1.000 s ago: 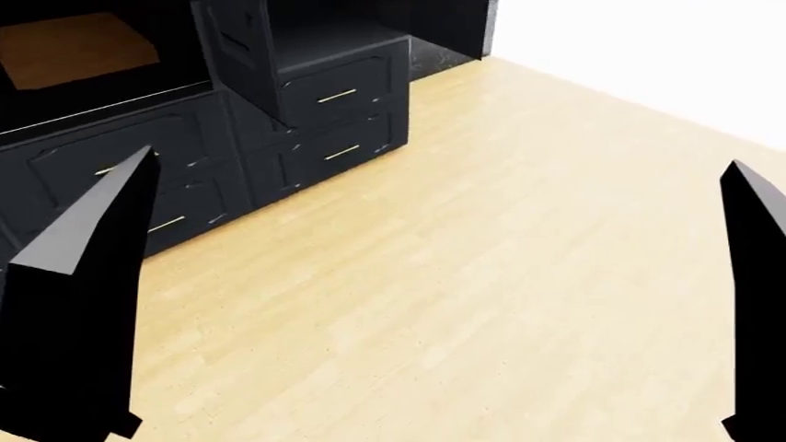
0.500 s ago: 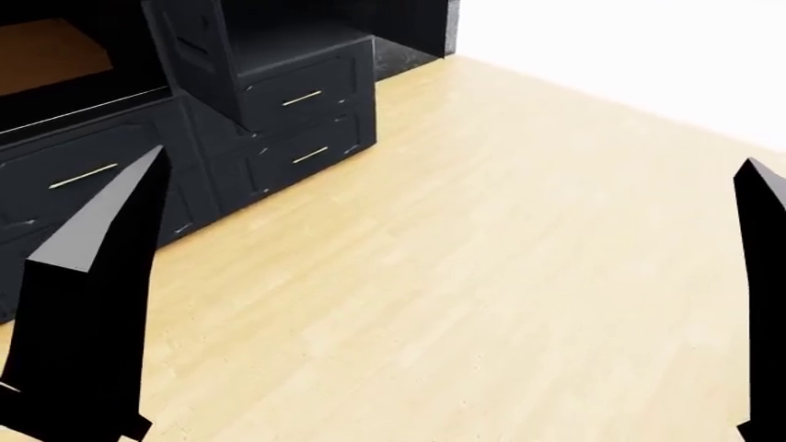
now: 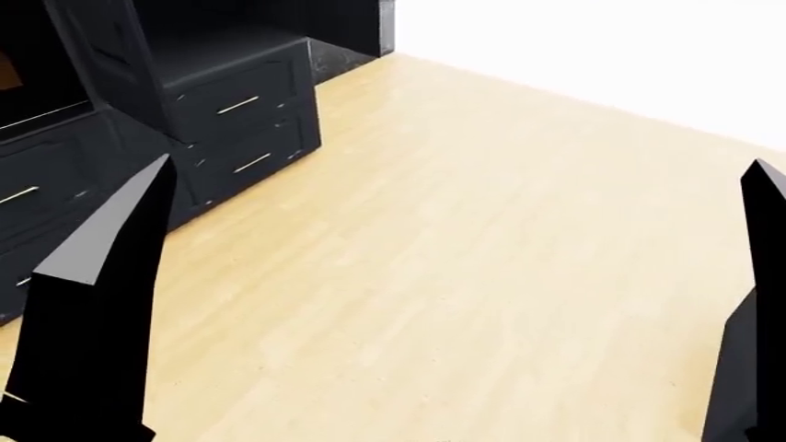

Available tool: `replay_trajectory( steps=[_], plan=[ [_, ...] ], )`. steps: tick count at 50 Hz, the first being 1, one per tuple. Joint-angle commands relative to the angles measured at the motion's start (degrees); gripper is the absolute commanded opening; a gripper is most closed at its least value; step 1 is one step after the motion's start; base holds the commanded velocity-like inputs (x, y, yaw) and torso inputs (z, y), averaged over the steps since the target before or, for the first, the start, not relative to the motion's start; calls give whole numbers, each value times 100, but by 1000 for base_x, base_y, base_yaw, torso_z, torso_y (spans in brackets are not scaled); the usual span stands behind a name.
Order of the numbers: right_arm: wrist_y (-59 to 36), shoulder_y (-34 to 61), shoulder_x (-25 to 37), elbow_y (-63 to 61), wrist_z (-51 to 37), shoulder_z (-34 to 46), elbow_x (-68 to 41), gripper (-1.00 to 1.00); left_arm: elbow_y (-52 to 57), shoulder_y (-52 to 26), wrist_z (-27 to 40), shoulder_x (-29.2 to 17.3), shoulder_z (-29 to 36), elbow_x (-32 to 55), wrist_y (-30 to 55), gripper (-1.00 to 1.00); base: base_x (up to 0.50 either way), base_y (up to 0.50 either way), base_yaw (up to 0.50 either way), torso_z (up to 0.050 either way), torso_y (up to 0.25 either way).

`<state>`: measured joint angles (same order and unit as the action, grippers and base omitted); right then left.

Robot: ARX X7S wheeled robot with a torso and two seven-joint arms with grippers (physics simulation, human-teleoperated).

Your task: Pick the bar from the counter and place it in the cabinet.

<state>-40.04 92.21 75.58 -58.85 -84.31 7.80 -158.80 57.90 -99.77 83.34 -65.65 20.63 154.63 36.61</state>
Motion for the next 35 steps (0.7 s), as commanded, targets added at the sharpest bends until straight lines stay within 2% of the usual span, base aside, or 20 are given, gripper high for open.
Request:
replay_trajectory(
  steps=[1,14,35],
  plan=[
    [14,-53,43,-19,9,-71,-31,100,73,166,-131,-115,-100,-56,-9,100,0,0,-500,0,0],
    [-3,-143,88,-24,16,-242,-96,100,111,504,-322,-248,-378,-156,87,100,0,0,-500,0,0],
    [-61,-620,61,-20,54,-634,-59,100,85,184,-27,25,-178,33,64,100,0,0,-500,0,0]
  ],
)
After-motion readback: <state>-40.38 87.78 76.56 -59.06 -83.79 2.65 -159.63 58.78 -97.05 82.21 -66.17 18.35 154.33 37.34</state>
